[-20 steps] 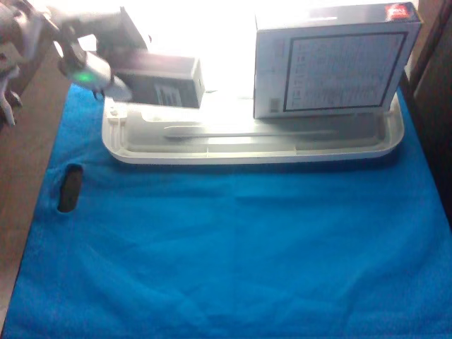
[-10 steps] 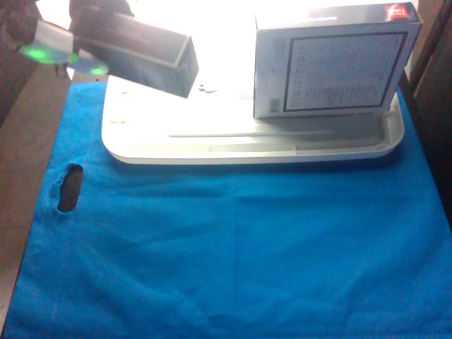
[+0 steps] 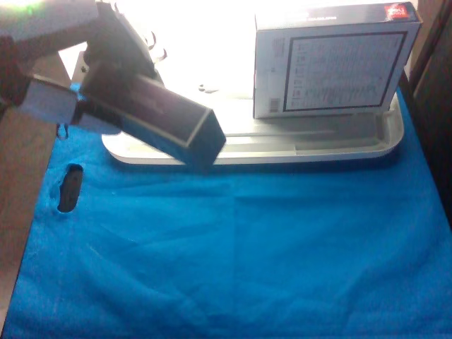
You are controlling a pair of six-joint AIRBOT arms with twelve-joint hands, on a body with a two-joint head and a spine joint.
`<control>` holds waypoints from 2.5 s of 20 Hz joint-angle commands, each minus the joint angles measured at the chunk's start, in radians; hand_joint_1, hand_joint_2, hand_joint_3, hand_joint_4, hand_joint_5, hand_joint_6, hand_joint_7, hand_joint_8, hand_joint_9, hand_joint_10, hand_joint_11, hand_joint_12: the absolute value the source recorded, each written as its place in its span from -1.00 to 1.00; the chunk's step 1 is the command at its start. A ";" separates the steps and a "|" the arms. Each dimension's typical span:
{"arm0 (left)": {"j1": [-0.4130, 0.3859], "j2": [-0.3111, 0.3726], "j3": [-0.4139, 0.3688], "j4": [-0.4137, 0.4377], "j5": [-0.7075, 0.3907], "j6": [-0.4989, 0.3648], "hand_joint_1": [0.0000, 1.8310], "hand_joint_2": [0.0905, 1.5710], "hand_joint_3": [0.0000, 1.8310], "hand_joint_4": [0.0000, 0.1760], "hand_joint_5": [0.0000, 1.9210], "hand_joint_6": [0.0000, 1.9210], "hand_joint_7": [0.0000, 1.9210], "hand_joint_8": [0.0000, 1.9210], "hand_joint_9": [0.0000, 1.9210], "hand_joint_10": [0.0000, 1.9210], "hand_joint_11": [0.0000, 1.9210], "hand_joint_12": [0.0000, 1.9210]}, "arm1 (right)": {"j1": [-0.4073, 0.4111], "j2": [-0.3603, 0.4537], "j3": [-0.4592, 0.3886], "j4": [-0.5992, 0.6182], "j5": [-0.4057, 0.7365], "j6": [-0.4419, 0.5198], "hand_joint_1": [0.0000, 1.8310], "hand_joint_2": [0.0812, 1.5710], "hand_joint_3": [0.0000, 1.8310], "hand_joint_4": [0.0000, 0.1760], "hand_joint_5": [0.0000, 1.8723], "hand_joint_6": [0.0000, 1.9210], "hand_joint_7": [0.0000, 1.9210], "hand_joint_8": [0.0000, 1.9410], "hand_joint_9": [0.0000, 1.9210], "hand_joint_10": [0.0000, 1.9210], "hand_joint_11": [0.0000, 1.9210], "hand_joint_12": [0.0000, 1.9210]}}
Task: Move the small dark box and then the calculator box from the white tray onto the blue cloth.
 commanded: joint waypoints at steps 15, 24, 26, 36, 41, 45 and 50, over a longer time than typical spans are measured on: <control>0.196 -0.117 0.019 -0.076 -0.132 -0.047 0.37 0.32 -1.00 -1.00 0.18 -0.38 0.09 0.08 -0.07 0.05 -0.29 0.57 | 0.013 -0.006 0.004 0.021 0.111 0.012 -0.64 0.10 -1.00 -1.00 -0.69 -1.00 -0.55 -0.99 -0.62 -1.00 -0.88 -0.48; 0.202 -0.141 0.042 -0.078 -0.129 -0.052 0.26 0.17 -1.00 -1.00 -0.18 -0.97 -0.15 -0.93 -0.25 -0.87 -0.77 -0.06 | 0.012 -0.008 0.004 0.021 0.111 0.012 -0.64 0.13 -0.99 -1.00 -0.69 -1.00 -0.55 -1.00 -0.62 -1.00 -0.87 -0.48; 0.202 -0.144 0.050 -0.081 -0.131 -0.060 0.25 0.17 -1.00 -1.00 -0.26 -1.00 -0.22 -1.00 -0.27 -0.97 -0.81 -0.10 | 0.012 -0.009 0.004 0.021 0.111 0.012 -0.65 0.13 -0.99 -1.00 -0.67 -0.99 -0.56 -1.00 -0.62 -1.00 -0.87 -0.48; 0.161 -0.124 0.091 -0.186 -0.158 -0.005 0.09 0.02 -1.00 -1.00 -0.63 -1.00 -0.56 -1.00 -0.57 -1.00 -0.81 -0.55 | 0.021 -0.013 0.030 0.017 0.034 0.012 -0.30 -0.01 -1.00 -0.82 -0.63 -1.00 -0.64 -1.00 -0.68 -1.00 -1.00 -0.07; 0.146 -0.116 0.102 -0.238 -0.166 0.043 -0.02 -0.06 -1.00 -0.67 -0.71 -1.00 -0.62 -1.00 -0.60 -1.00 -0.98 -0.26 | 0.143 -0.041 0.089 -0.057 -0.195 0.012 -0.11 -0.09 -1.00 -0.69 -0.65 -1.00 -0.68 -1.00 -0.69 -1.00 -1.00 0.09; 0.146 -0.119 0.104 -0.259 -0.170 0.058 0.00 -0.06 -1.00 -0.56 -0.71 -1.00 -0.61 -1.00 -0.58 -1.00 -1.00 -0.14 | 0.243 -0.093 0.150 -0.157 -0.362 0.042 -0.14 -0.16 -1.00 -0.95 -0.64 -1.00 -0.61 -1.00 -0.48 -0.97 -0.71 0.13; 0.111 -0.130 0.105 -0.287 -0.171 0.124 -0.05 -0.06 -1.00 -0.97 -0.84 -1.00 -0.67 -1.00 -0.63 -1.00 -1.00 -0.24 | 0.360 -0.174 0.250 -0.368 -0.606 0.127 -0.18 -0.27 -1.00 -0.57 -0.63 -1.00 -0.49 -1.00 -0.47 -1.00 -0.87 0.30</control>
